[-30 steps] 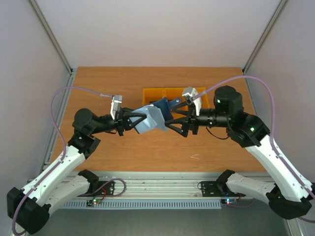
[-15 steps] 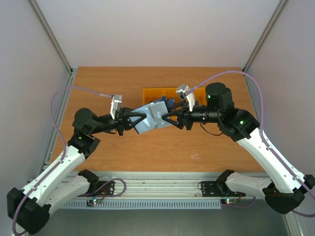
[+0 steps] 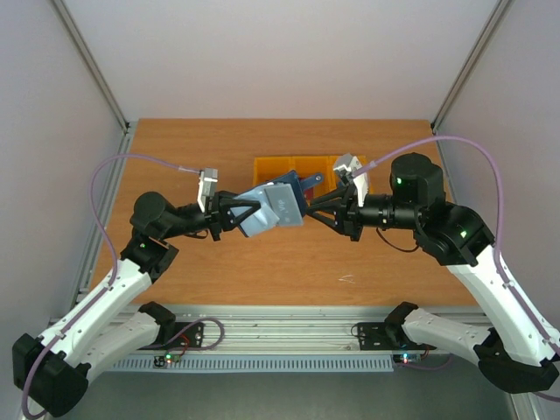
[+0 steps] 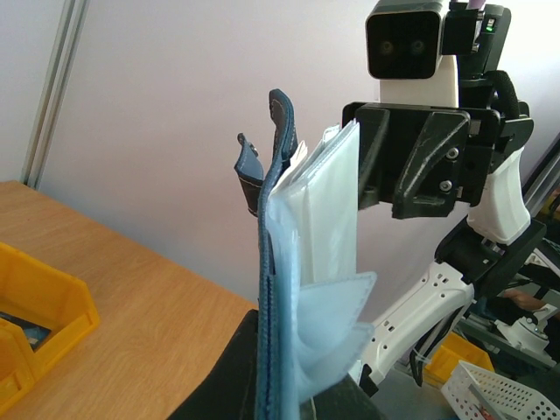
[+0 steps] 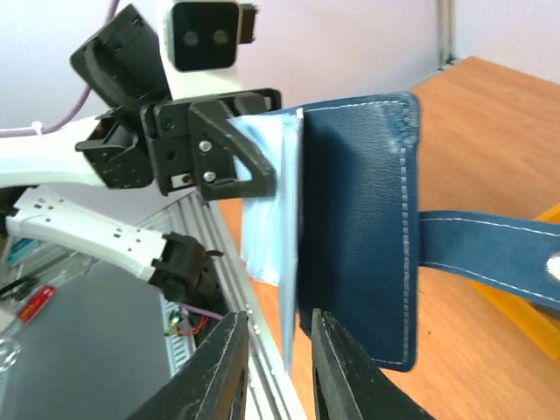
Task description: Take the credit cards out of the card holder
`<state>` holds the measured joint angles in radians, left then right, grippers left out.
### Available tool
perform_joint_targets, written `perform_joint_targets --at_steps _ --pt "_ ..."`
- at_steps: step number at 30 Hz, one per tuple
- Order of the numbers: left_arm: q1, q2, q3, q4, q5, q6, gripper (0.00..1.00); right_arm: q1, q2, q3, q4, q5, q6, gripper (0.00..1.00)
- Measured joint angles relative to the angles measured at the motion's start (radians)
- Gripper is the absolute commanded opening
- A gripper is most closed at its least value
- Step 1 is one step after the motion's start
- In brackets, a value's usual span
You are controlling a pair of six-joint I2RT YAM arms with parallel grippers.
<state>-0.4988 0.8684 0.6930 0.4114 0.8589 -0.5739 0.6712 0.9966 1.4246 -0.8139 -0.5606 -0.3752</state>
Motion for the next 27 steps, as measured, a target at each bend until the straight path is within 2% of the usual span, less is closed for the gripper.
perform_joint_targets --at_steps 5,8,13,21,27 --pt "0.0 0.0 0.0 -0.008 -0.007 0.003 0.0 0.001 0.022 -0.019 0.04 -0.1 0.034 0.16" --pt "0.0 0.0 0.0 -0.013 -0.011 0.006 0.0 0.002 0.027 -0.043 0.06 -0.11 0.052 0.1" --pt "0.0 0.0 0.0 -0.013 -0.011 0.006 0.0 0.002 0.055 -0.043 0.095 -0.11 0.068 0.08" --pt "0.005 0.0 0.0 -0.021 -0.019 0.006 0.0 0.012 0.123 -0.043 0.141 -0.118 0.082 0.08" --pt "0.006 0.0 0.0 -0.022 -0.031 0.006 0.0 0.041 0.149 -0.043 0.187 -0.142 0.092 0.15"
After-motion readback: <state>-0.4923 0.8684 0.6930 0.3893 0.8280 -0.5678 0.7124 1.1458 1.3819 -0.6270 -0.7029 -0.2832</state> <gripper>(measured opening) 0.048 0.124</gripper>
